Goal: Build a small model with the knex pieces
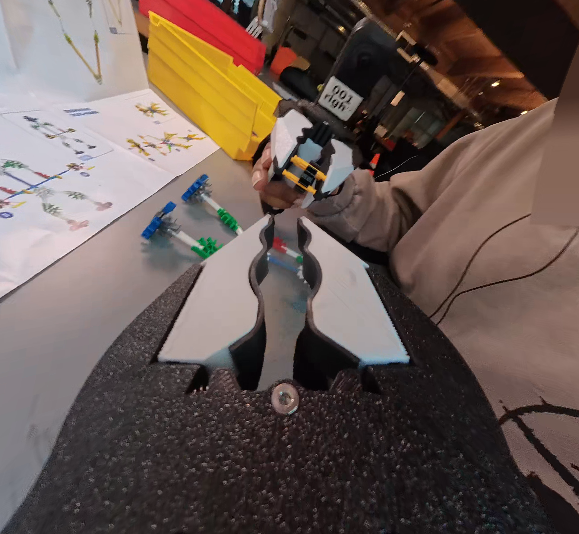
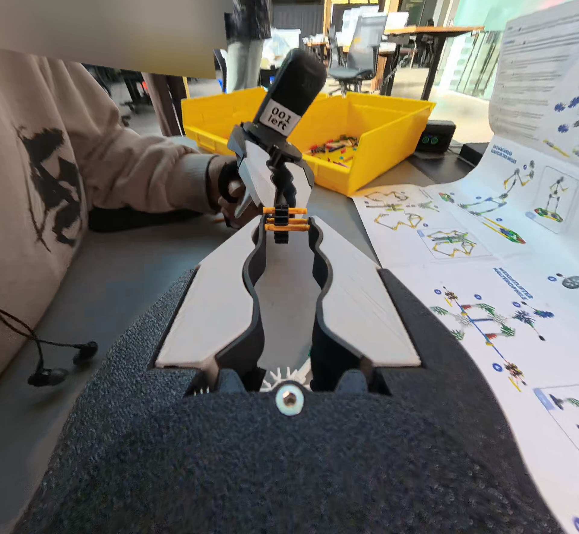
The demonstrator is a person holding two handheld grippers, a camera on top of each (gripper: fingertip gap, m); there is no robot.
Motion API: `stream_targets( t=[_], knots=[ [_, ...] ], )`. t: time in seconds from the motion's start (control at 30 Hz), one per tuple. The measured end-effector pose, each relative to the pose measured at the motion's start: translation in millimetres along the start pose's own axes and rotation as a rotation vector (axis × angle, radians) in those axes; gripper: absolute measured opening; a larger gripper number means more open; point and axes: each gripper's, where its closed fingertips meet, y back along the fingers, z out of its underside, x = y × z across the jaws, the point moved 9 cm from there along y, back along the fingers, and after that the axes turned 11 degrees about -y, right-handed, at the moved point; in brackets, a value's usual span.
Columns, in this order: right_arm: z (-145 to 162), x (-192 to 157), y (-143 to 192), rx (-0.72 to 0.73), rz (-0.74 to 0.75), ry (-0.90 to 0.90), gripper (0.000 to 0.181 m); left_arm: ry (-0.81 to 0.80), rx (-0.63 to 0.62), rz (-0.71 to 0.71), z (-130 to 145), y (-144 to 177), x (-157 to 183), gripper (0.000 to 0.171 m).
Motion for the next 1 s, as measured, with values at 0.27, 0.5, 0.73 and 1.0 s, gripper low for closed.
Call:
stream_targets(
  t=[0.27,0.5,0.73,1.0],
  knots=[
    [-7.1,-13.6,-6.5,0.171,-0.159,-0.081,0.025,0.171,0.244,0.207,-14.2,-13.9,17.0,0.027],
    [-9.3,-29.5,-10.7,0.018,-0.007,0.275,0.026,0.502,0.265,0.375,-0.5,-23.9,15.8,0.023],
    [-14.0,-34.2,-7.6,-0.088,0.089,0.439,0.025,0.484,0.266,0.328,-0.9,-26.2,16.4,0.02],
    [-2.5,-22.6,-10.2,-0.178,0.16,0.436,0.025,0.464,0.225,0.221,6.8,-25.6,4.3,0.019]
  ],
)
